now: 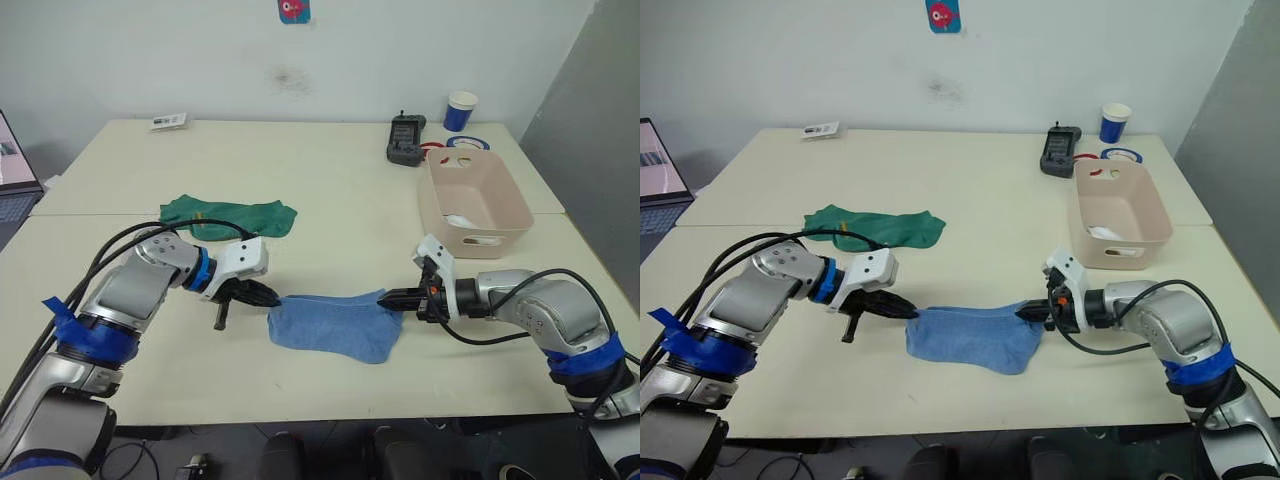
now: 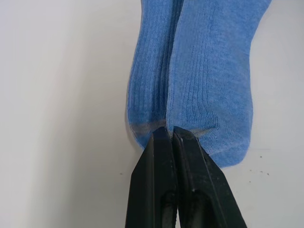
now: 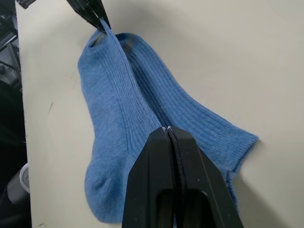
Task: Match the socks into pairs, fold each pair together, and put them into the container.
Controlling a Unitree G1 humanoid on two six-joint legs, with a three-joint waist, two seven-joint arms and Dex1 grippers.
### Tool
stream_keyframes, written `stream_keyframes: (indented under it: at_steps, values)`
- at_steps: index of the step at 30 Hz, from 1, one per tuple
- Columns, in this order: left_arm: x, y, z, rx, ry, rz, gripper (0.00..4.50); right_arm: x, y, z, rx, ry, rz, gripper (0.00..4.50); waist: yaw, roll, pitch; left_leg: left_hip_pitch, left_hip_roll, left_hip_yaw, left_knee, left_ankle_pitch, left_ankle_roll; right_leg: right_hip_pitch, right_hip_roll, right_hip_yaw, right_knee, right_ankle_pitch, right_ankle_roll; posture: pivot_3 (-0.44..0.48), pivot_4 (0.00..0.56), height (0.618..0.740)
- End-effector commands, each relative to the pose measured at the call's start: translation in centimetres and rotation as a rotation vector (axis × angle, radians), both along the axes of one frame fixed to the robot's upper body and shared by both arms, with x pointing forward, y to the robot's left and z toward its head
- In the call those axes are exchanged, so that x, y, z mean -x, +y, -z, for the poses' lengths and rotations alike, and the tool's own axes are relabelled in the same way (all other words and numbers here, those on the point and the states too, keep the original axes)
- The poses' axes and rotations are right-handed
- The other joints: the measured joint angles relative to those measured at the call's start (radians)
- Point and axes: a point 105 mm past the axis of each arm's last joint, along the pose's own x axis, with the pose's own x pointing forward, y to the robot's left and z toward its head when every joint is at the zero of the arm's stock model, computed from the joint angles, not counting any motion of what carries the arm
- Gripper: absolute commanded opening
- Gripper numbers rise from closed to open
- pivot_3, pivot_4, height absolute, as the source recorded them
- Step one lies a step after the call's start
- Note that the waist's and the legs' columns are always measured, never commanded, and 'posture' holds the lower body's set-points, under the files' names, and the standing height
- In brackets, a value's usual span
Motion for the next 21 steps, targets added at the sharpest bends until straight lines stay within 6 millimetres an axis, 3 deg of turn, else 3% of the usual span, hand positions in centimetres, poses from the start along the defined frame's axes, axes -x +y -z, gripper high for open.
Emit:
stream_keyframes:
  at_steps: [1, 8, 21]
  values:
    - [-0.7, -0.1, -0.9, -0.015, -0.041, -0.005, 0.04, -0.8, 0.1, -1.1, -0.004, -0.057, 0.013, 0.0, 0.0, 0.0, 0.0, 0.0, 0.0, 0.0, 0.0, 0.0, 0.0, 0.0, 0.0, 0.0, 0.0, 0.0, 0.0, 0.0, 0.15, 0.74]
    - [-1.8, -0.1, -0.6, -0.031, -0.072, -0.046, 0.04, -1.8, -0.1, -0.9, 0.003, -0.081, 0.06, 0.0, -0.001, 0.0, 0.0, 0.0, 0.0, -0.001, 0.0, 0.0, 0.0, 0.0, 0.0, 0.0, 0.001, 0.0, 0.0, 0.0, 0.15, 0.74]
    - [-1.9, -0.1, -0.2, -0.011, -0.029, -0.091, 0.04, -3.1, -0.1, -1.1, -0.004, -0.107, 0.114, 0.0, -0.001, 0.0, 0.0, 0.0, 0.0, -0.002, 0.0, 0.0, 0.0, 0.0, 0.0, 0.0, 0.001, 0.0, 0.0, 0.0, 0.15, 0.74]
